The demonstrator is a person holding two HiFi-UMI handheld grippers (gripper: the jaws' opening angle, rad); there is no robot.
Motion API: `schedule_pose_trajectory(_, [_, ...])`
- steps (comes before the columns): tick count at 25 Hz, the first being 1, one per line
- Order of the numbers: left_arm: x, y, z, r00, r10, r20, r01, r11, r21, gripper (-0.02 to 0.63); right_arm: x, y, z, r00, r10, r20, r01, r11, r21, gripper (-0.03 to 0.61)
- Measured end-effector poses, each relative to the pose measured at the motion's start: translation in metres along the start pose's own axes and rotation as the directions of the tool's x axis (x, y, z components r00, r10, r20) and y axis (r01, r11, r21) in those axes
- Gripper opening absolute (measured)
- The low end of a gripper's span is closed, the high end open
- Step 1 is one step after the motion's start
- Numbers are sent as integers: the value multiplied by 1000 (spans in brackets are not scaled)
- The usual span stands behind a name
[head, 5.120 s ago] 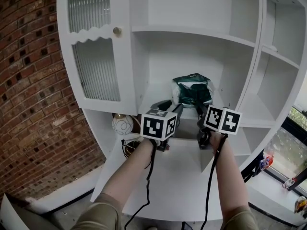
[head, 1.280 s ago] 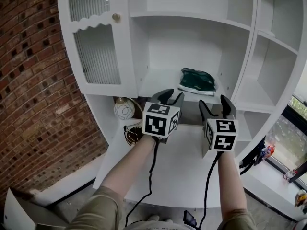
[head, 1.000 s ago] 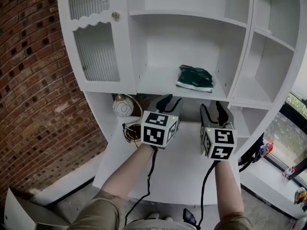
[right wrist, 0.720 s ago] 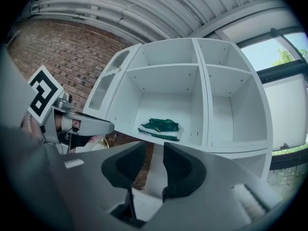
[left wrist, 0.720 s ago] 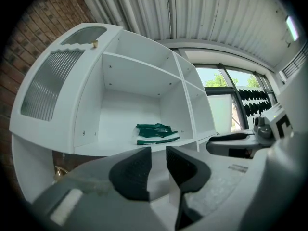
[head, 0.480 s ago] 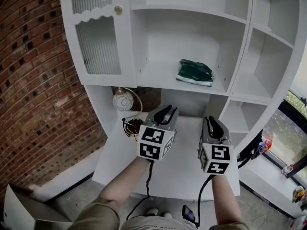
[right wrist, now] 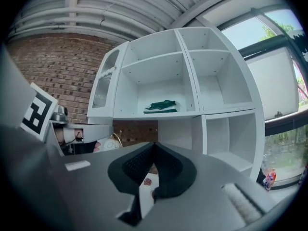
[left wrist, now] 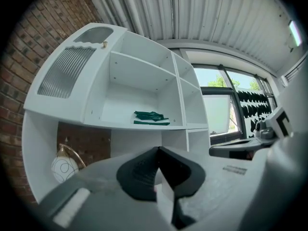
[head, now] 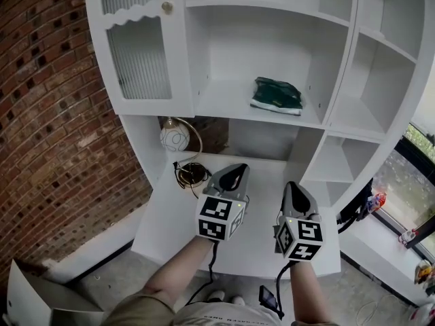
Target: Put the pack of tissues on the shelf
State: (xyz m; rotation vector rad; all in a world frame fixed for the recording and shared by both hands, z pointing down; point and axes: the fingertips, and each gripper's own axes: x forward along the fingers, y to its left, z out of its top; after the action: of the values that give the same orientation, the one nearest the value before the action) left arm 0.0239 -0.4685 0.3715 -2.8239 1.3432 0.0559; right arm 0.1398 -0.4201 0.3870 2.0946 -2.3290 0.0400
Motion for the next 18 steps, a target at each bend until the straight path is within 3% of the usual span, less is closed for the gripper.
schedule_pose_trajectory(11, [-25, -11, -25, 999, 36, 26, -34, 997, -66, 8, -24, 11, -11, 998, -19, 66, 17, 999, 30, 6])
schedule_pose_trajectory(18, [-42, -14, -22, 997, 57, 56, -53, 996, -65, 8, -40, 19, 1, 987, -20, 158, 28, 999, -45, 6])
